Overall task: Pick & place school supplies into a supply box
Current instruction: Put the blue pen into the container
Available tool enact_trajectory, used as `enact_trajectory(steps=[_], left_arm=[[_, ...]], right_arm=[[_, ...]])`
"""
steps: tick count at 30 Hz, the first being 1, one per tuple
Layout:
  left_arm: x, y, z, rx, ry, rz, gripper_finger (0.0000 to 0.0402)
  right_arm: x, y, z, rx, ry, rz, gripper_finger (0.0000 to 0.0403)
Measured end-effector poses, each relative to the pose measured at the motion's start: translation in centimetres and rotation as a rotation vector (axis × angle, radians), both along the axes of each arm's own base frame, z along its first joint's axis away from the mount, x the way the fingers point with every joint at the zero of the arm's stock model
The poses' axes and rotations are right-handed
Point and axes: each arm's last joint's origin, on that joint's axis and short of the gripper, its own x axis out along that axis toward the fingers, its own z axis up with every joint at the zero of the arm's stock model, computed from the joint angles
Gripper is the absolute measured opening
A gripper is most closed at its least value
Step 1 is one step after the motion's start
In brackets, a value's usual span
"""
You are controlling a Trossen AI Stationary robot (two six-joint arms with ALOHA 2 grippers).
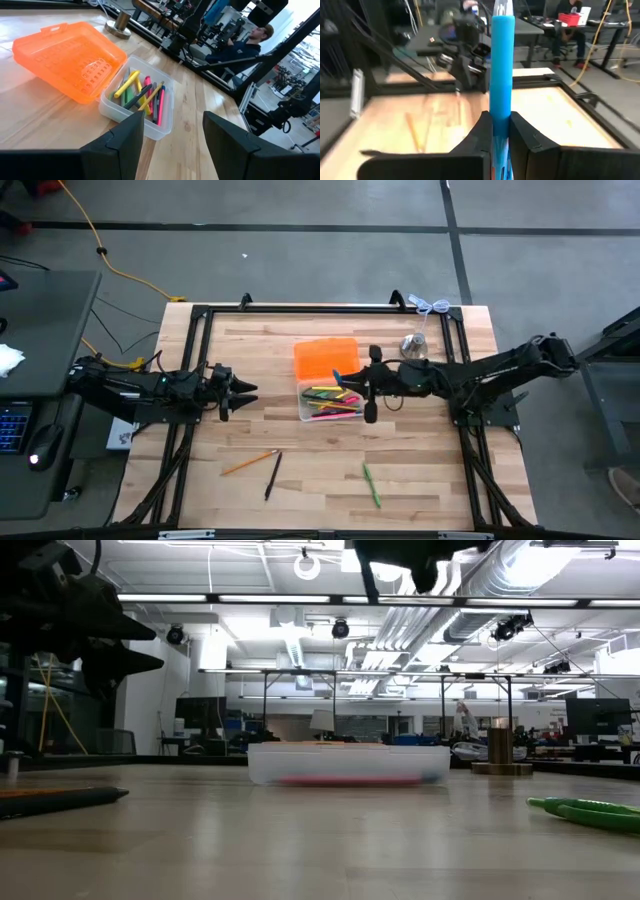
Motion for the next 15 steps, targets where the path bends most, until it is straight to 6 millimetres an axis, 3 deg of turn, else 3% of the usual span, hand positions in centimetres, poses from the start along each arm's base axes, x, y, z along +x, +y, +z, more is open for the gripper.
enact_trajectory(steps=[7, 15], left_arm=[[0.0, 0.0, 0.0, -0.008, -0.002, 0.011, 0.0232], [0.0, 0.0, 0.0, -0.008, -0.001, 0.011, 0.0232]], right_arm=[[3.1, -0.4, 1.6, -0.138, 0.210, 0.007, 0.0013], [6.7, -1.3, 3.1, -0.167, 0.498, 0.000, 0.0015]])
